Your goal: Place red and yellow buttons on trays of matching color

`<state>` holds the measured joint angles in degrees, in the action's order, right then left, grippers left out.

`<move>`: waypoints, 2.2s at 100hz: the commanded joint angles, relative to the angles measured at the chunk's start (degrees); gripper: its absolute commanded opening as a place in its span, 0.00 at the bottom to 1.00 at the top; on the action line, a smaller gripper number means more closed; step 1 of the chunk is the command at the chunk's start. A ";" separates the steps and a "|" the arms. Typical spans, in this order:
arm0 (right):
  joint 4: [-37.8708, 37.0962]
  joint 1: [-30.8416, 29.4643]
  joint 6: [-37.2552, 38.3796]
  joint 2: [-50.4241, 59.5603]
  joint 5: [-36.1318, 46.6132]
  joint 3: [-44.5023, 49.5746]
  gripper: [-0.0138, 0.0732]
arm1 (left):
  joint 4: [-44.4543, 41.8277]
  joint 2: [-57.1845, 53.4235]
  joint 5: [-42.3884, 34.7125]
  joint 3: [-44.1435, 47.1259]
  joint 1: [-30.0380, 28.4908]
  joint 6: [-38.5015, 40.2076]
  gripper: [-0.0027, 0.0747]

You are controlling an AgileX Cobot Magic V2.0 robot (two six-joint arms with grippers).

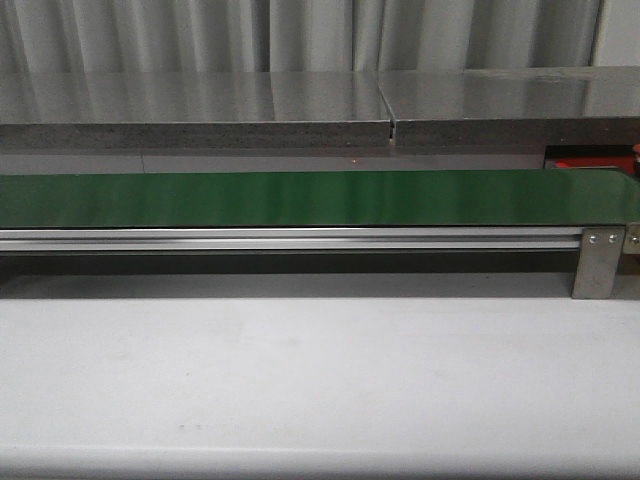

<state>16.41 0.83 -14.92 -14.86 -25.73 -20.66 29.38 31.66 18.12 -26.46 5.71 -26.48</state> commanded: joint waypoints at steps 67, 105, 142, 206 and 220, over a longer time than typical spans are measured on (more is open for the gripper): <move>-14.33 3.38 17.04 16.49 21.58 21.12 0.02 | 1.24 0.07 -3.94 -1.61 0.45 0.14 0.01; -14.03 3.38 17.04 16.49 21.49 21.12 0.02 | 1.24 0.07 -3.94 -1.61 0.45 0.14 0.01; -14.03 3.38 17.04 16.49 21.49 21.12 0.02 | 1.24 0.07 -3.94 -1.61 0.45 0.14 0.01; -14.03 3.38 17.04 16.49 21.49 21.12 0.02 | -6.91 -0.14 -7.68 -1.06 0.45 1.83 0.01; -14.03 3.38 17.04 16.49 21.49 21.12 0.02 | -20.07 -2.63 -13.32 1.89 0.55 14.20 0.01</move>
<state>2.28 4.31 2.21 0.61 -9.02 1.48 17.06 30.24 12.51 -24.49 5.71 -19.81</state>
